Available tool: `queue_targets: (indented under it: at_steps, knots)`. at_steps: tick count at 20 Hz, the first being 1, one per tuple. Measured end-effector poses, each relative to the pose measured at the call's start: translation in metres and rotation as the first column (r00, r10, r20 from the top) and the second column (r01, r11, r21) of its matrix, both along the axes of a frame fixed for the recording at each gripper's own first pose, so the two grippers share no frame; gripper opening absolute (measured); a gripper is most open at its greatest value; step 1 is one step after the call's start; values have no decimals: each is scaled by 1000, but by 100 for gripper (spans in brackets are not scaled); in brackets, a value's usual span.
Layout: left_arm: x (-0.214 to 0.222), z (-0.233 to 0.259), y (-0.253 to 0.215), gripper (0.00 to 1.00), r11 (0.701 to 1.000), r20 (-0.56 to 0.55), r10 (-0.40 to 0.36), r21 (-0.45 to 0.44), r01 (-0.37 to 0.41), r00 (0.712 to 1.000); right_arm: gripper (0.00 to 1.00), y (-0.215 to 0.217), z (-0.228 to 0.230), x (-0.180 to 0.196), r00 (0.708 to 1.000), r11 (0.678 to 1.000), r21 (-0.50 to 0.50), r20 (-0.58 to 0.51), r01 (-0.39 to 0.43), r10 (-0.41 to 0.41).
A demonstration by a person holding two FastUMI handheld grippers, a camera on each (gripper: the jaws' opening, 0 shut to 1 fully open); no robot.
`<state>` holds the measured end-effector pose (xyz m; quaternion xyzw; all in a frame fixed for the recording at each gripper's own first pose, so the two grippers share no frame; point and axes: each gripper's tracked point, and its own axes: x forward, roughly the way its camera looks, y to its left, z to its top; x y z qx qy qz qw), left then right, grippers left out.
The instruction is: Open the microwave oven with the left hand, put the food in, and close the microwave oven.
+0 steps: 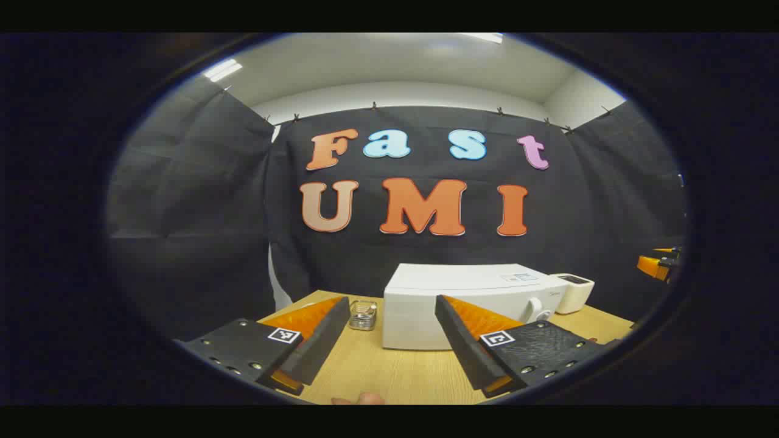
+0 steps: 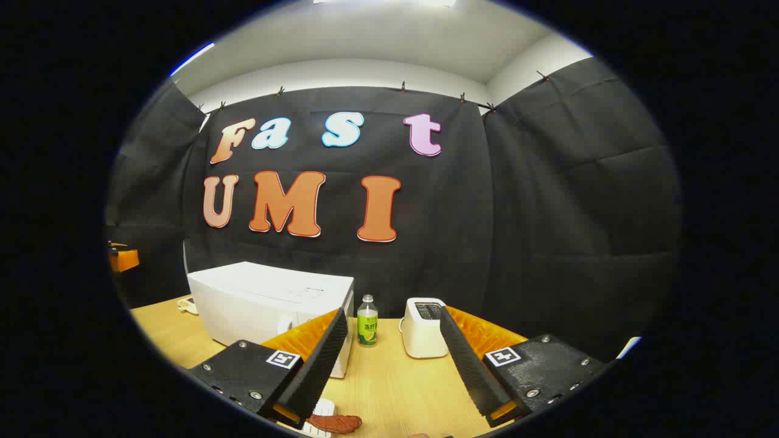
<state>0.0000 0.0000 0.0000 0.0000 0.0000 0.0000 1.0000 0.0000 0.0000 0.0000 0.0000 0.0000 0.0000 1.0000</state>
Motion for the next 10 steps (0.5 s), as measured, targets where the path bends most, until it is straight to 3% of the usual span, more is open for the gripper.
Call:
queue_targets:
  at_steps: [1,5,10]
  knots:
    - [0,2,-1,91,1000,4,2,3,-2,1000,95,-5,1,0,1000,1000,9,3,11,-11]
    - [2,6,-12,90,1000,12,-22,13,22,1000,95,-14,-2,-1,1000,997,70,-6,19,-19]
    - [2,8,-28,92,998,20,-47,35,47,999,95,-25,-3,-1,999,997,66,-7,33,-32]
